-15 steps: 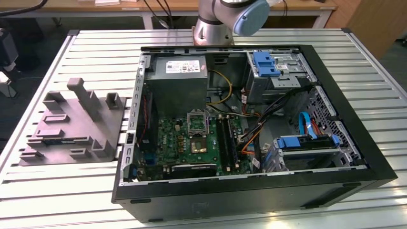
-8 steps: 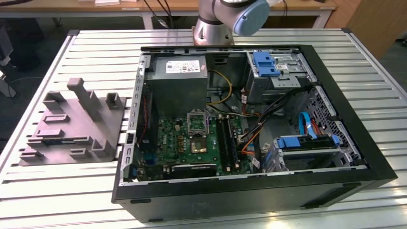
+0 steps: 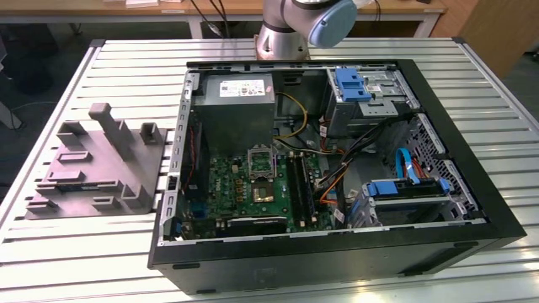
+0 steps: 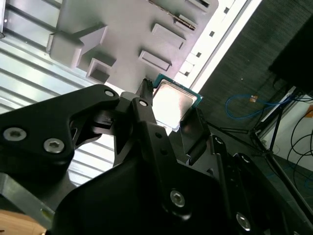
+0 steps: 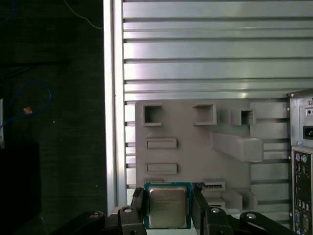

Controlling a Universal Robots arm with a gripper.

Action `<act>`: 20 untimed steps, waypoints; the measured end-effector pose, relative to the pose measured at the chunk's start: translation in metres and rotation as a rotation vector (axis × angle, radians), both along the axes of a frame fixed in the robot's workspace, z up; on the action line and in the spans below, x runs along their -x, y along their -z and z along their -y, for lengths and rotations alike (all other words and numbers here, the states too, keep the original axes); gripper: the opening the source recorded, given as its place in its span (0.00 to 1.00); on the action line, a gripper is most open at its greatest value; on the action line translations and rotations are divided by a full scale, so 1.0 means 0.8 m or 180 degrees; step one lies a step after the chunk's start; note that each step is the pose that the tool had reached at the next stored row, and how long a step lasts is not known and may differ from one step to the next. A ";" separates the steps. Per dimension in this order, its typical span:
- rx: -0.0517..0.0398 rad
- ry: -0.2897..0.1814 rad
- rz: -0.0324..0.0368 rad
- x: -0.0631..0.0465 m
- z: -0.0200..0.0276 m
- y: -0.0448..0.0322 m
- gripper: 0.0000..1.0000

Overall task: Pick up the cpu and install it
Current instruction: 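Pick up the cpu and move it towards the insertion slot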

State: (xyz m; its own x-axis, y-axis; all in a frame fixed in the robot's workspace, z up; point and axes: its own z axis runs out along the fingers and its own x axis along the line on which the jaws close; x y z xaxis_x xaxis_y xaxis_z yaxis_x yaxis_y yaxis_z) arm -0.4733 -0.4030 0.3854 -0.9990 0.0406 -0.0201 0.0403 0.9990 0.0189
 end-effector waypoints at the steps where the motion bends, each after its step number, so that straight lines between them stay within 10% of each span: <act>1: 0.0002 0.0000 0.0000 0.000 0.0000 -0.0026 0.47; 20: 0.0017 0.0002 0.0000 -0.003 0.0000 -0.0117 0.47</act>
